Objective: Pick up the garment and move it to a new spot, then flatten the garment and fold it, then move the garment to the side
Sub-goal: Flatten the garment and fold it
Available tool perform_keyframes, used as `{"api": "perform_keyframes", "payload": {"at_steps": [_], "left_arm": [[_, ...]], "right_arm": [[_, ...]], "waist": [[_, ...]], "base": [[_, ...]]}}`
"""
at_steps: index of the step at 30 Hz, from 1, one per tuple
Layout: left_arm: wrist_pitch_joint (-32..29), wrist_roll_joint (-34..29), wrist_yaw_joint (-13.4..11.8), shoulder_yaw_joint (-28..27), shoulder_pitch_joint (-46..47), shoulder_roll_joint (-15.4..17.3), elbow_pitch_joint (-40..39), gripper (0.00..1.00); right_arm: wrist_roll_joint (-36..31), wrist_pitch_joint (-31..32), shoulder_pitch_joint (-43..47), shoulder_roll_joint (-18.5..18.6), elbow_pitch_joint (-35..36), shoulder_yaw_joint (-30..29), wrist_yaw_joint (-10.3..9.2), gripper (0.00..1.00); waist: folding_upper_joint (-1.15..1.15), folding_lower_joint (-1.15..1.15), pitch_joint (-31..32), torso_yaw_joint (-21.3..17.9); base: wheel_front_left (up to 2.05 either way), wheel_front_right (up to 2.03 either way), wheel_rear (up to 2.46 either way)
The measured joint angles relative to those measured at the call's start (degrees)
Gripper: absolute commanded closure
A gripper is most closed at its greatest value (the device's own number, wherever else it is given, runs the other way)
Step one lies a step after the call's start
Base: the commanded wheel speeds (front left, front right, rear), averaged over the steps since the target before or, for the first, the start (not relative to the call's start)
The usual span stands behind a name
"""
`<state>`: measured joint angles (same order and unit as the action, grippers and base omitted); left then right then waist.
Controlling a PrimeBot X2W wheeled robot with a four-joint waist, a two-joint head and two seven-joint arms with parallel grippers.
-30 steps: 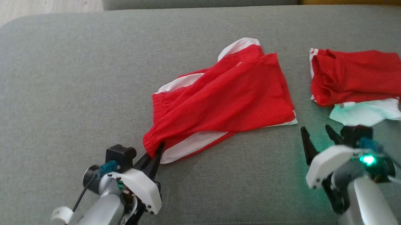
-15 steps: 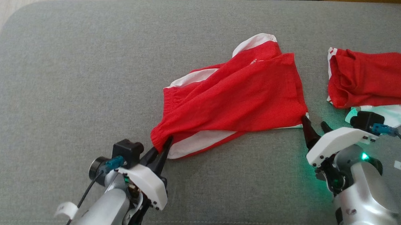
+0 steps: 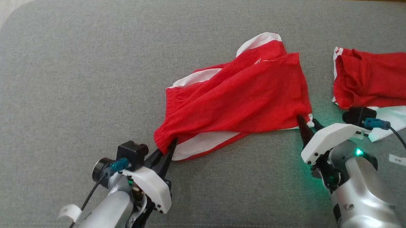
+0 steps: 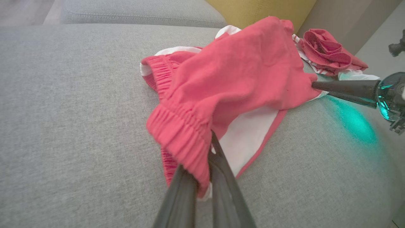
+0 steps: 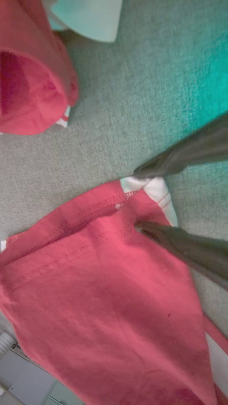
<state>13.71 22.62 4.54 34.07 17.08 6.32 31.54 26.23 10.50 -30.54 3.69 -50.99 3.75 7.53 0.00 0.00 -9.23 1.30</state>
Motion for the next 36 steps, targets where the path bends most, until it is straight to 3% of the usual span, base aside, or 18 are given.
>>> {"api": "perform_keyframes", "payload": {"at_steps": [8, 19, 28, 36], "left_arm": [[0.0, -0.1, 0.0, 0.3, 0.5, 1.0, -0.2, 1.00], [-1.0, -0.9, -0.1, -1.5, 4.1, 6.6, -7.9, 1.00], [-5.8, -0.5, -0.1, -4.5, 10.0, 10.9, -20.0, 1.00], [-9.6, 0.5, -2.1, -7.2, 13.2, 13.2, -29.9, 1.00]], "right_arm": [[3.4, -0.1, -0.1, 0.3, 2.5, 1.5, 0.00, 1.00], [13.5, 6.5, -0.3, 5.0, 23.6, 2.9, 0.00, 1.00], [16.1, 9.3, 0.8, 3.1, 36.7, 0.5, 0.00, 1.00], [17.3, 9.7, 3.2, 0.3, 44.9, -1.8, 0.00, 1.00]], "waist": [[0.00, 0.00, 1.4, -0.7], [0.00, 0.00, 6.6, -3.2], [0.00, 0.00, 11.5, -4.1], [0.00, 0.00, 14.9, -4.1]], "base": [[0.00, 0.00, 0.00], [0.00, 0.00, 0.00], [0.00, 0.00, 0.00], [0.00, 0.00, 0.00]]}}
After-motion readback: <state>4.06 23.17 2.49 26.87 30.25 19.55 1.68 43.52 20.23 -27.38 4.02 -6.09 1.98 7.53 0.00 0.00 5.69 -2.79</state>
